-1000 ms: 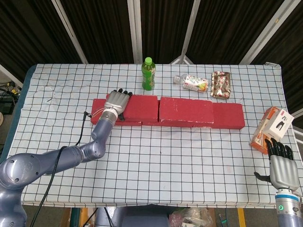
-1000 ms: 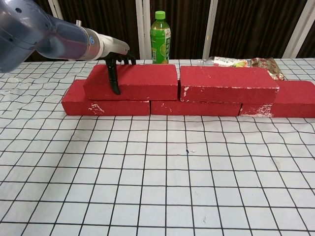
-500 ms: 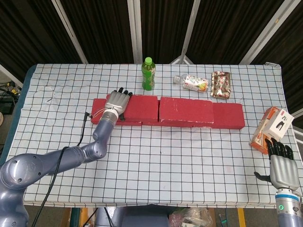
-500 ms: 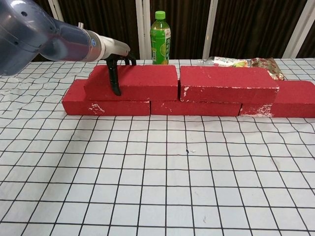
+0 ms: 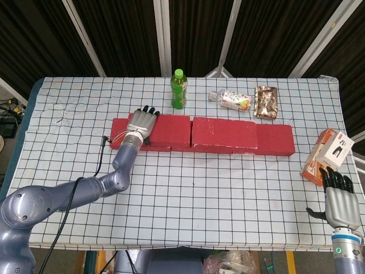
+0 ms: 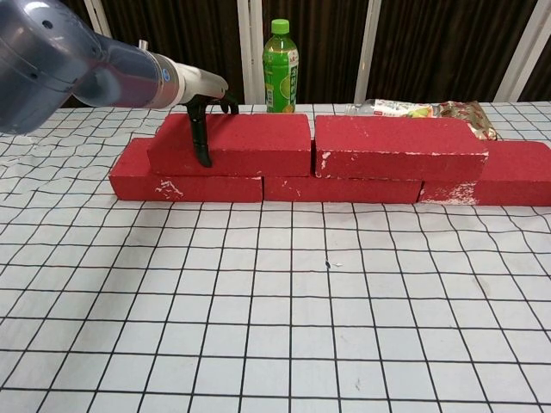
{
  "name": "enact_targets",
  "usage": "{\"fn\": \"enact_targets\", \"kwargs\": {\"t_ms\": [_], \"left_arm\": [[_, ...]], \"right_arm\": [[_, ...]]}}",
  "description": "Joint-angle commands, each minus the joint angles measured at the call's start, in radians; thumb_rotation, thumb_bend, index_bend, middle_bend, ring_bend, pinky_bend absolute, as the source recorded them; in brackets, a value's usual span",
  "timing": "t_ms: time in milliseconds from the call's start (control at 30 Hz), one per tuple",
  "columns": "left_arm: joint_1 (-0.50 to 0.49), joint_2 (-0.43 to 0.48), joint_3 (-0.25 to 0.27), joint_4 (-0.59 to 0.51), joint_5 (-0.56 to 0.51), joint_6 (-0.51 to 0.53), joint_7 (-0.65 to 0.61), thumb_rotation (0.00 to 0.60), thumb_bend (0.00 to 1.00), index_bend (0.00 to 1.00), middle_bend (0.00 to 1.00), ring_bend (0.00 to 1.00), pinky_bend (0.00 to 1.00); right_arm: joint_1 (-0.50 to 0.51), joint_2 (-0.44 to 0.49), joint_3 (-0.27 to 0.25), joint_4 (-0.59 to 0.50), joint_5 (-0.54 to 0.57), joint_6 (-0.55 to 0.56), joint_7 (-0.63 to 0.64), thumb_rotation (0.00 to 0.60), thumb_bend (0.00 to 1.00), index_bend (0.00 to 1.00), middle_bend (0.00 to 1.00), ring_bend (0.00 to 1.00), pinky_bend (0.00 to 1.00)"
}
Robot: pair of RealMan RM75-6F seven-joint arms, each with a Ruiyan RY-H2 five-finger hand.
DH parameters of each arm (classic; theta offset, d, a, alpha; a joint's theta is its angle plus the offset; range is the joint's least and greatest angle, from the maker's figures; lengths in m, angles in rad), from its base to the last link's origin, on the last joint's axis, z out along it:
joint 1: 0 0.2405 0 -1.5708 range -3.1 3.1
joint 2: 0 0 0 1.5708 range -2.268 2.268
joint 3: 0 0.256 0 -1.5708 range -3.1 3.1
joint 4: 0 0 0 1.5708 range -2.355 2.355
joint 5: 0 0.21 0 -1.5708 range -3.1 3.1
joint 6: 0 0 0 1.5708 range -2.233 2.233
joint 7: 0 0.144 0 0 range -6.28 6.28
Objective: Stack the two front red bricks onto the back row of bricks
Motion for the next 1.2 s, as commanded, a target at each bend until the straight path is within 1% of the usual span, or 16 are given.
{"fn": "enact_targets", "kwargs": {"t_ms": [33,300,733,1200], "left_arm": [[0.001,0.0,-0.002,0.0,-0.004,0.0,0.002,0.6,0.0,0.15,0.04,0.0,0.17],[-0.002,0.006,-0.011,-0.015,-0.017,0.004,0.011,0.6,0.0,0.14,0.03,0.0,0.16],[-0.011,0.012,-0.012,-0.031,-0.052,0.02,0.042,0.6,0.0,0.12,0.0,0.0,0.14],[-0.014,0.019,-0.017,-0.04,-0.075,0.029,0.062,0.6,0.0,0.12,0.0,0.0,0.13]], "right_arm": [[0.001,0.0,0.0,0.0,0.001,-0.001,-0.001,0.6,0.13,0.02,0.0,0.0,0.0],[0.002,-0.002,0.0,0.002,0.0,0.001,-0.005,0.6,0.13,0.02,0.0,0.0,0.0],[0.003,-0.004,0.001,0.003,0.004,0.0,-0.006,0.6,0.13,0.02,0.0,0.0,0.0],[0.005,-0.003,0.003,-0.001,0.013,-0.002,-0.01,0.6,0.13,0.02,0.0,0.0,0.0]]}}
